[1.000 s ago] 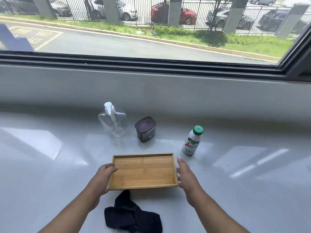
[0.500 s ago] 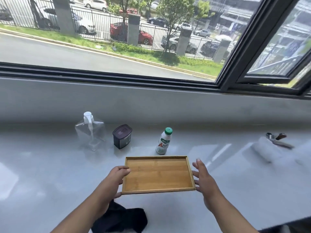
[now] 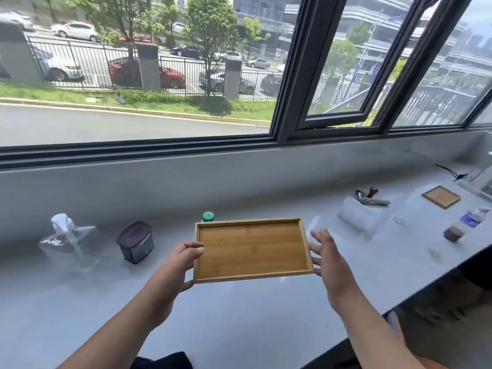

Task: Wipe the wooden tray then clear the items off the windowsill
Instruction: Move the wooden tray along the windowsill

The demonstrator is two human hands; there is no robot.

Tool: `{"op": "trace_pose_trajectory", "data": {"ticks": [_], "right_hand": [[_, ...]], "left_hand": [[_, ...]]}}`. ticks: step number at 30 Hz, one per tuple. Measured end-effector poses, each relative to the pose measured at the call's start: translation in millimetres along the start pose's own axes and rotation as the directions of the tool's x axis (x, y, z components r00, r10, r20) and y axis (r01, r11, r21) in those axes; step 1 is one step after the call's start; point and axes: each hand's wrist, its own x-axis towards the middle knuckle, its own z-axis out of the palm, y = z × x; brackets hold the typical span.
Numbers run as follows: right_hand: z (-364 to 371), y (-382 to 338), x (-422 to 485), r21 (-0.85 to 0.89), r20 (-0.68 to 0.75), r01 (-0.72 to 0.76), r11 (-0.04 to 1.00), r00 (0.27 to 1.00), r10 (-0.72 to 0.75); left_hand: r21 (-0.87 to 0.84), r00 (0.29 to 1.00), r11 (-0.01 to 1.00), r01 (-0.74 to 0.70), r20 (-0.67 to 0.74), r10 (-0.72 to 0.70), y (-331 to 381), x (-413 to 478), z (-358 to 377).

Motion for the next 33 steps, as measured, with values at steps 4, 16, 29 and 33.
{"op": "trace_pose_trajectory", "data": {"ticks": [4, 16, 29, 33], "right_hand": [[-29.7, 9.5, 36.7, 0.032, -0.022, -0.028, 0.999, 0.999, 0.029], [-85.5, 51.6, 243.1, -0.067, 0.146, -0.136, 0.988, 0.979, 0.144], [-57.9, 87.0, 426.8, -0.239, 0.244, -0.199, 0.95, 0.935, 0.257], [-43.2, 88.8, 480.1, -0.242, 0.23, -0.235, 0.941, 0.928, 0.292]], "left_hand": [[0.031, 1.0, 1.0, -0.002, 0.02, 0.001, 3.6, 28.2, 41.1], [0.09, 0.976, 0.98, 0.175, -0.145, -0.161, -10.8, 177.4, 162.3], [0.04, 0.899, 0.946, 0.321, -0.327, -0.292, -25.7, 334.3, 200.3], [-0.037, 0.88, 0.944, 0.327, -0.352, -0.319, -29.6, 381.6, 201.2]]}}
